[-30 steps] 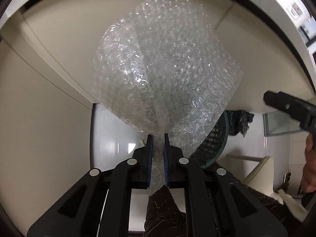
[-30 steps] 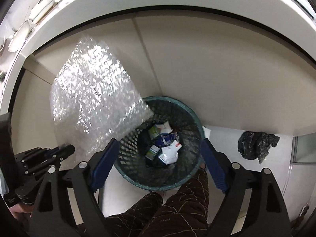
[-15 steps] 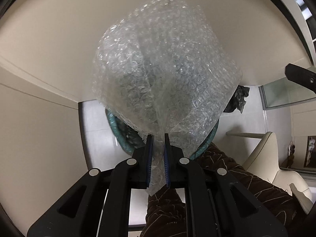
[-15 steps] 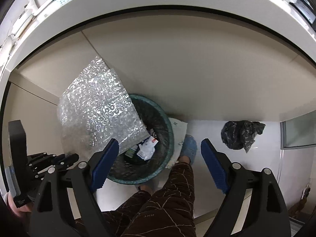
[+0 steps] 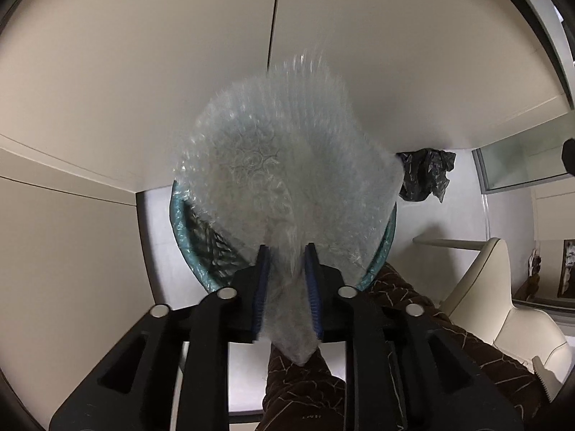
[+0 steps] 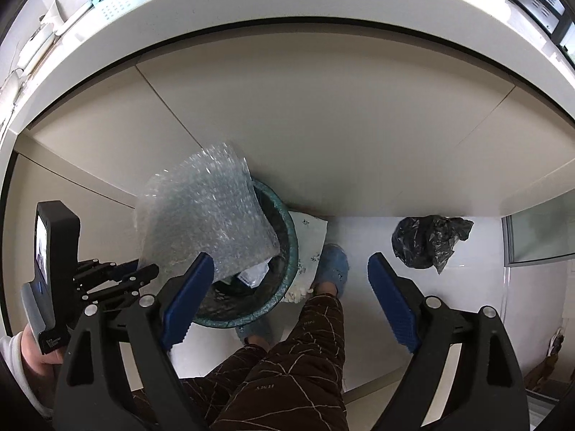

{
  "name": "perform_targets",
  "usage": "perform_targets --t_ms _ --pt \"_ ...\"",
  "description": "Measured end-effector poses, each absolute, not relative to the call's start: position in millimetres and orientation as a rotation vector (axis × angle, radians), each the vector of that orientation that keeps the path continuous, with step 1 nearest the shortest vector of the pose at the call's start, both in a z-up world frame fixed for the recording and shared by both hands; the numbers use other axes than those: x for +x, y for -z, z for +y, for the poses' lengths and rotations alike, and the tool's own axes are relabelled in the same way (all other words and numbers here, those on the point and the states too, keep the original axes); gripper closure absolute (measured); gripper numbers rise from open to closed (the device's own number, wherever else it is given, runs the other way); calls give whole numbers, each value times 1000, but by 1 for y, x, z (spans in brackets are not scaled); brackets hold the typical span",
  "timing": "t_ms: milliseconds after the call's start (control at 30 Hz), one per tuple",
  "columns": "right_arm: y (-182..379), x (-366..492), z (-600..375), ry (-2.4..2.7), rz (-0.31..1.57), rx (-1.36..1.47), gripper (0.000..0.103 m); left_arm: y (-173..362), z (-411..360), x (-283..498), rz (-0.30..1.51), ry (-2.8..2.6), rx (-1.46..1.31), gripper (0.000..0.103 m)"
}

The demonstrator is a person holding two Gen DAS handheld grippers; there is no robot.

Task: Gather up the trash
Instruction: 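Open the left tool to drop the bubble wrap into the wastebasket, then move both tools back over the counter toward the yellow and purple packets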

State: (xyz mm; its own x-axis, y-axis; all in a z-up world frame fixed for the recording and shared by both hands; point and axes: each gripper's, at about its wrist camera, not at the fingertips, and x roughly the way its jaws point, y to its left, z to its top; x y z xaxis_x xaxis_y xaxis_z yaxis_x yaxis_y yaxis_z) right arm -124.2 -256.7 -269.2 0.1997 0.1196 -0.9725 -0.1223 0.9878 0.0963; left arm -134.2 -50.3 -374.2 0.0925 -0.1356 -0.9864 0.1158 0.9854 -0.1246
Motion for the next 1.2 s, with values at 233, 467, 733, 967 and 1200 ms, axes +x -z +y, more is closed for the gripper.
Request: perform_targets --t_ms 233,467,733,967,1200 --pt "265 -123 -250 -185 1349 -31 19 366 -54 -135 1429 167 -22 58" --pt "239 -117 -244 -220 1293 -35 19 311 -47 -129 1323 148 -46 24" --pt "184 -103 -237 -256 1163 -19 18 229 -37 -115 1200 143 -94 6" --pt "128 -81 -230 -293 1075 -2 18 170 -26 -103 1124 130 -122 6" --pt "85 -47 -219 -309 1008 -28 18 124 -17 -76 1073 88 -126 6"
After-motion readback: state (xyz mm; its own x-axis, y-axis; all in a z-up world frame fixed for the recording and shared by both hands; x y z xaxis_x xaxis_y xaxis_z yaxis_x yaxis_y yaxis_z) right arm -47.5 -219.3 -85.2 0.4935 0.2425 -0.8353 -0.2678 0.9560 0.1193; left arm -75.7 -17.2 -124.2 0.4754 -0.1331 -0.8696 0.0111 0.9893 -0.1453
